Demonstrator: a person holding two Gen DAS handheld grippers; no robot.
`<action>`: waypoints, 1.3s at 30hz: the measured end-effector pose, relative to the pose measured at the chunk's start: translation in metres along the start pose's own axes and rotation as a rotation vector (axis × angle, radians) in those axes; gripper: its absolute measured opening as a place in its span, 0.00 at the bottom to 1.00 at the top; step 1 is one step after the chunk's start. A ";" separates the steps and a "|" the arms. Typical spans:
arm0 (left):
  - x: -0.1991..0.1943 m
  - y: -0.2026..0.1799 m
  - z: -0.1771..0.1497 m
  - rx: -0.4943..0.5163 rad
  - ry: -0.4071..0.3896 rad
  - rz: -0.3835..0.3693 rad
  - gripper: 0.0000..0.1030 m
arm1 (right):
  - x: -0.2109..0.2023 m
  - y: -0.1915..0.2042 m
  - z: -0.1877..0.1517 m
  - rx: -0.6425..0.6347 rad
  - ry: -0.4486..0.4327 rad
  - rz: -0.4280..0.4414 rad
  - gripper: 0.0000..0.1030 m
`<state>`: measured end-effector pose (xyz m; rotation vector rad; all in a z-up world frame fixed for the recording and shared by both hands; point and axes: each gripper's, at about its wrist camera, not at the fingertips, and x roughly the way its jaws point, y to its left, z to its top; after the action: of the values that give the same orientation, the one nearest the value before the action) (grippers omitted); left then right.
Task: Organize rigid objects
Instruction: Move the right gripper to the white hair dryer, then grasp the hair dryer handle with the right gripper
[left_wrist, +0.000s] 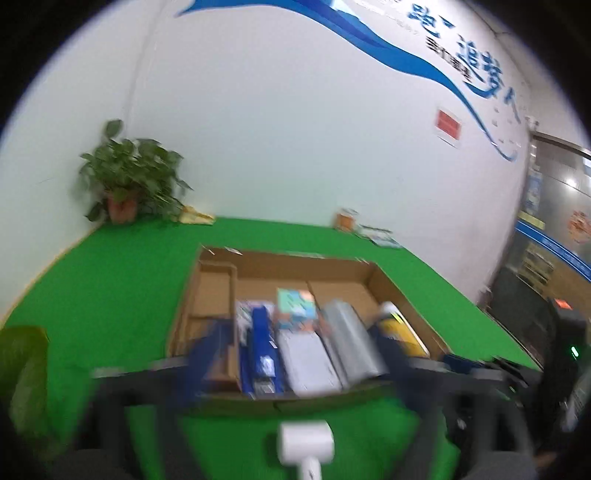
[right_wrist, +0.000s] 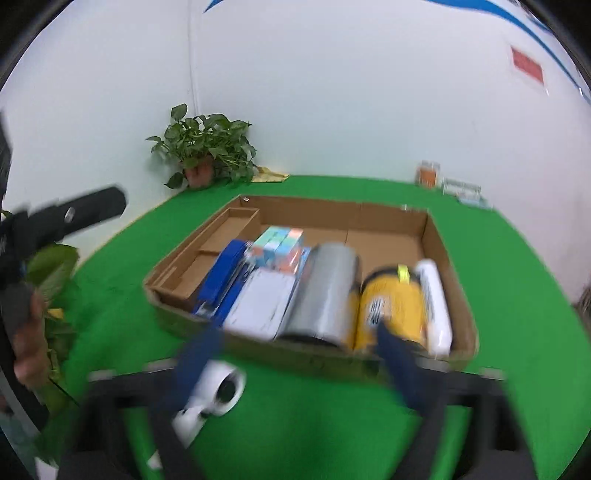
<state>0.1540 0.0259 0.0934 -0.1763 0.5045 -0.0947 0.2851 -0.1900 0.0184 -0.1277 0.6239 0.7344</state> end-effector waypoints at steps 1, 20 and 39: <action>0.001 -0.005 -0.005 0.004 0.043 -0.011 0.08 | -0.007 0.000 -0.007 0.001 0.002 0.011 0.49; 0.052 0.011 -0.109 -0.204 0.405 -0.036 0.90 | -0.070 -0.001 -0.099 0.051 0.028 -0.006 0.99; 0.104 -0.052 -0.147 -0.310 0.659 -0.267 0.38 | -0.057 -0.002 -0.150 0.018 0.203 0.126 0.94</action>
<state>0.1699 -0.0607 -0.0724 -0.5237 1.1531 -0.3421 0.1805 -0.2731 -0.0709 -0.1488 0.8377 0.8434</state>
